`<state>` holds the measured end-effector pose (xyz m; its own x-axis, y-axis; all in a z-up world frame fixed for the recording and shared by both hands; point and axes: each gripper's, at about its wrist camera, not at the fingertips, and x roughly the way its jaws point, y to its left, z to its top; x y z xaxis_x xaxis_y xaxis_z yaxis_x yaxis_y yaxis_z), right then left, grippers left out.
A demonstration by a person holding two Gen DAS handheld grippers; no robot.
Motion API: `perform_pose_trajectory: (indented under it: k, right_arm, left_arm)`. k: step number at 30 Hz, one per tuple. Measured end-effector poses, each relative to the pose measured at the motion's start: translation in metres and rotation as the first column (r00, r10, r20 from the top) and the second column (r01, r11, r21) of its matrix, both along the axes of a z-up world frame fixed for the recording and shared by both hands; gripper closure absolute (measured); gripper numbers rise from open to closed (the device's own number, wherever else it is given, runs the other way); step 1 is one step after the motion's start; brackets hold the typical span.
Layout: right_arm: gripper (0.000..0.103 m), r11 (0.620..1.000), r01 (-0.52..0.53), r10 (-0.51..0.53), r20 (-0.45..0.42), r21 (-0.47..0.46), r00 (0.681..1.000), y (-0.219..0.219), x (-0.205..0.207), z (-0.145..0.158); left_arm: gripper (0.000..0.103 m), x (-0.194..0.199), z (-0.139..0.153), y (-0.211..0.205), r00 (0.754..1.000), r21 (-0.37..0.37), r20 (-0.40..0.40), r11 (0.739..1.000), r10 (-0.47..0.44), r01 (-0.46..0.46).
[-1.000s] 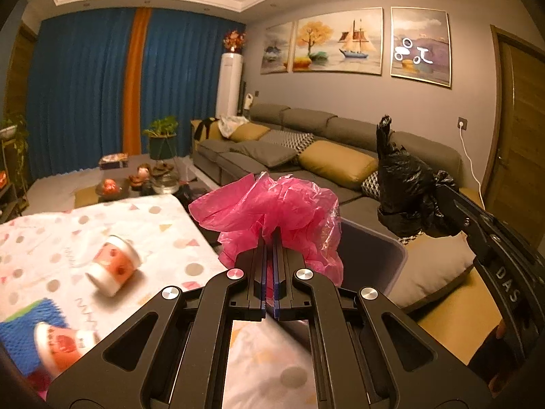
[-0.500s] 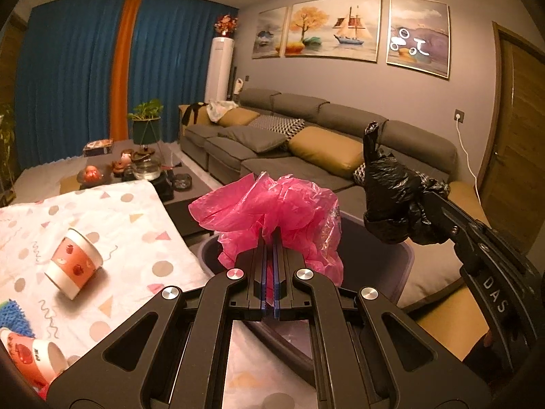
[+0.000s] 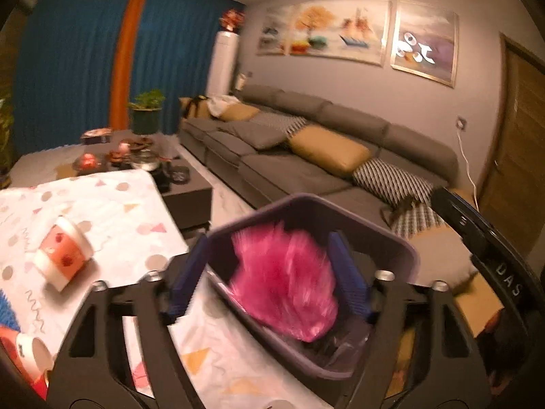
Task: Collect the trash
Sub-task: 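Open the right tool over the grey bin to drop the black bag, then grasp the red gold-rimmed cup with the right tool while the left tool grasps a black bag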
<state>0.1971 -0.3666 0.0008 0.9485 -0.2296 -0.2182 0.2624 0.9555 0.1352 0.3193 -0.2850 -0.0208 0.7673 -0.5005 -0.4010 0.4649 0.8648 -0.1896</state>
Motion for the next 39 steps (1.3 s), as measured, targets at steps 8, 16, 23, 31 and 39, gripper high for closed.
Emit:
perform_pose_trajectory:
  k: [8,16,23,31,39]
  right_arm:
    - [0.039,1.000,0.012,-0.011,0.026,-0.012,1.000,0.011,-0.024,0.012]
    - [0.023,1.000,-0.004,0.004,0.037,-0.022,0.999,0.039,-0.059,0.016]
    - [0.021,0.997,-0.063,0.065,0.030,-0.045,0.997,0.080,-0.091,0.013]
    - [0.021,0.983,-0.178,0.179,0.011,-0.034,0.984,0.135,-0.114,0.005]
    - [0.021,0.944,-0.329,0.329,-0.030,-0.019,0.944,0.204,-0.114,-0.007]
  left_arm:
    - [0.009,-0.027,0.018,0.044,0.990,-0.023,0.013,0.990,0.140,-0.140]
    - [0.006,-0.082,0.029,0.090,0.966,0.032,0.044,0.966,0.255,-0.257]
    - [0.006,-0.136,0.032,0.145,0.932,0.046,0.067,0.932,0.356,-0.359]
    - [0.006,-0.197,0.023,0.221,0.873,0.072,0.071,0.870,0.483,-0.487]
    - [0.006,-0.249,0.014,0.295,0.773,0.100,0.107,0.767,0.625,-0.634]
